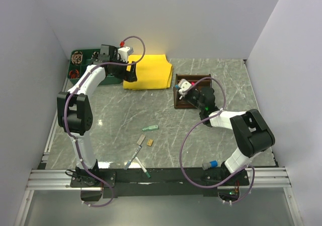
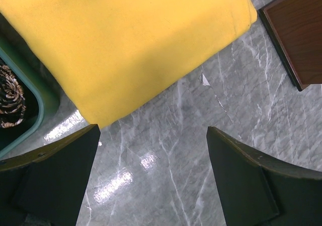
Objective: Sort the stationery into containers
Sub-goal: Place the pen in the storage box.
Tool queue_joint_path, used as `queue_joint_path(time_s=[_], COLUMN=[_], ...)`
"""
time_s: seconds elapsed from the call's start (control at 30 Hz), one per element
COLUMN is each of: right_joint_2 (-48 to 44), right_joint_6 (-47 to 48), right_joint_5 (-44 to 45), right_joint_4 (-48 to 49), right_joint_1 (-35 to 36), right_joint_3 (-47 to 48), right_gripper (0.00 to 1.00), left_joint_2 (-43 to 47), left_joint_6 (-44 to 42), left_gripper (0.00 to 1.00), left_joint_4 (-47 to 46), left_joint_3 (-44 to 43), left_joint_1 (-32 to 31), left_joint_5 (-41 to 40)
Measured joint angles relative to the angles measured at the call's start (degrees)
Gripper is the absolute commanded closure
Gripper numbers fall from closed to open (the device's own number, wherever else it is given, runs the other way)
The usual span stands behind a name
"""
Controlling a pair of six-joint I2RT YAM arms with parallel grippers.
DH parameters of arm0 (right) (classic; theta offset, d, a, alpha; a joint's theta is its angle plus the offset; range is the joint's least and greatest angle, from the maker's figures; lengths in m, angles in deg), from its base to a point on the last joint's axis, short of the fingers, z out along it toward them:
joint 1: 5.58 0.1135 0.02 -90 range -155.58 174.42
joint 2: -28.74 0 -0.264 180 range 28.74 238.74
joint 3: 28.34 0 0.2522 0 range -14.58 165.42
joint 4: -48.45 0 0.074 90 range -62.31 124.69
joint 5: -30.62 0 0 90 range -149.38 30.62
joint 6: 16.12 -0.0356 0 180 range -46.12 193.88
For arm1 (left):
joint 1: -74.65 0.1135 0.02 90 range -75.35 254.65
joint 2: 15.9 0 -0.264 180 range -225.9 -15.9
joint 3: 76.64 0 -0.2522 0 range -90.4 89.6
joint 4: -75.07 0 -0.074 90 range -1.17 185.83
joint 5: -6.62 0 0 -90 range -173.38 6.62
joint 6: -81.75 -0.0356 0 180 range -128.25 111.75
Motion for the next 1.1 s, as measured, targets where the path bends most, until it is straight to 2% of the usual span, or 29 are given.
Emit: queue_joint_path(time_s=[0.2, 0.43, 0.57, 0.6, 0.67, 0.8, 0.93, 1.1], right_joint_2=[0.0, -1.4, -4.9, -6.3, -9.6, -17.7, -23.6, -22.0], right_joint_6=[0.8, 0.5, -0.3, -0.6, -1.0, -0.4, 3.3, 24.7], right_joint_5=[0.8, 1.1, 1.0, 0.8, -0.2, -5.9, -10.8, -13.5], right_joint_4=[-4.2, -6.2, -7.4, -8.2, -10.7, -20.8, -33.9, -61.2], right_joint_1=[0.0, -0.1, -0.1, -0.1, -0.1, -0.1, 2.6, 13.2], right_joint_3=[1.1, 1.3, 1.3, 1.3, 1.3, 3.1, 8.0, 18.3], right_gripper=[0.59, 0.54, 0.47, 0.42, 0.37, 0.31, 0.3, 0.35], left_joint_2=[0.0, 0.0, 0.1, 0.2, 0.8, 4.2, 10.0, 16.4], left_joint_6=[0.0, -0.3, -0.4, -0.4, -0.5, -0.4, 1.2, 1.8], left_gripper=[0.05, 0.05, 0.05, 0.05, 0.04, 0.03, 0.03, 0.02], left_joint_4=[-0.1, 0.0, 0.0, 0.0, 0.0, -0.4, -0.9, -2.2], left_joint_3=[0.0, 0.0, 0.0, 0.0, 0.0, 0.9, 3.2, 6.3], left_joint_1=[0.0, 0.0, 0.0, 0.0, 0.0, 0.9, 4.2, 8.5], left_joint_5=[0.0, 0.0, 0.0, 0.0, -0.2, -1.1, -0.8, -0.7])
